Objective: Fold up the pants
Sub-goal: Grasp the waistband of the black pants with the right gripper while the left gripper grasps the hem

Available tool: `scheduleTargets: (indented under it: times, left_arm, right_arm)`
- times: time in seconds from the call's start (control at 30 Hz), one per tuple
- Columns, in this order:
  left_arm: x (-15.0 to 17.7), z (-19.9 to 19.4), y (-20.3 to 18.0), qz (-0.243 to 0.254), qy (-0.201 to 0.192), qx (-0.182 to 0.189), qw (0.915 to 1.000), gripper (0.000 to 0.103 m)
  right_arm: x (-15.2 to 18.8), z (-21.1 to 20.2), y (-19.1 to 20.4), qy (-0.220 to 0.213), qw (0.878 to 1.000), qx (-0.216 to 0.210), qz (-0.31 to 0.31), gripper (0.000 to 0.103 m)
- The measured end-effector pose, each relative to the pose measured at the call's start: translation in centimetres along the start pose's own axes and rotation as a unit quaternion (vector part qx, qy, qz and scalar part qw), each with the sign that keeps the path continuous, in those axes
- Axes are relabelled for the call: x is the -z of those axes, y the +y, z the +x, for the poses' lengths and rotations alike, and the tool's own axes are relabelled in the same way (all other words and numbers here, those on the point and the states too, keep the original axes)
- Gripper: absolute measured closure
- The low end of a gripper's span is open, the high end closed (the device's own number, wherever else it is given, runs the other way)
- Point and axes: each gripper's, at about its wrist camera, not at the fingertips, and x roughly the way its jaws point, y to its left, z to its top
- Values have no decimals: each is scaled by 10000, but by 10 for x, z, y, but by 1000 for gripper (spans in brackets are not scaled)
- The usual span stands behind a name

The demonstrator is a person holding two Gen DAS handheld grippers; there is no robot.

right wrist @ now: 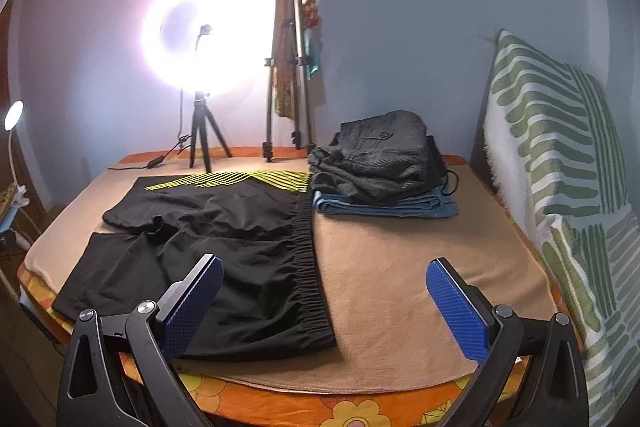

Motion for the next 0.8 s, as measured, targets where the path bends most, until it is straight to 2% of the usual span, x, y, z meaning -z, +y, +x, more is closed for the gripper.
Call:
scheduleTargets:
  times: [0.2,0.37,0.43,0.57,0.6,0.8]
  left_arm:
    - [11,20,9,288,303,-11,9991,0]
    - [23,36,14,606,452,187,9970,13]
    - [30,45,13,821,570,274,9946,22]
    - [41,60,14,1112,896,494,9885,30]
    - [43,62,15,1137,972,563,9871,35]
    - [57,76,18,1377,1337,960,9767,51]
  right_arm:
    - [2,13,4,86,9992,-202,-329,1]
    - [7,28,11,114,9940,-436,-998,1]
    - [11,38,14,264,9899,-575,-1269,2]
    - [21,58,21,666,9786,-1008,-1663,9]
    - [23,63,24,769,9749,-1093,-1783,13]
    - [42,83,50,1173,9457,-1541,-2609,26]
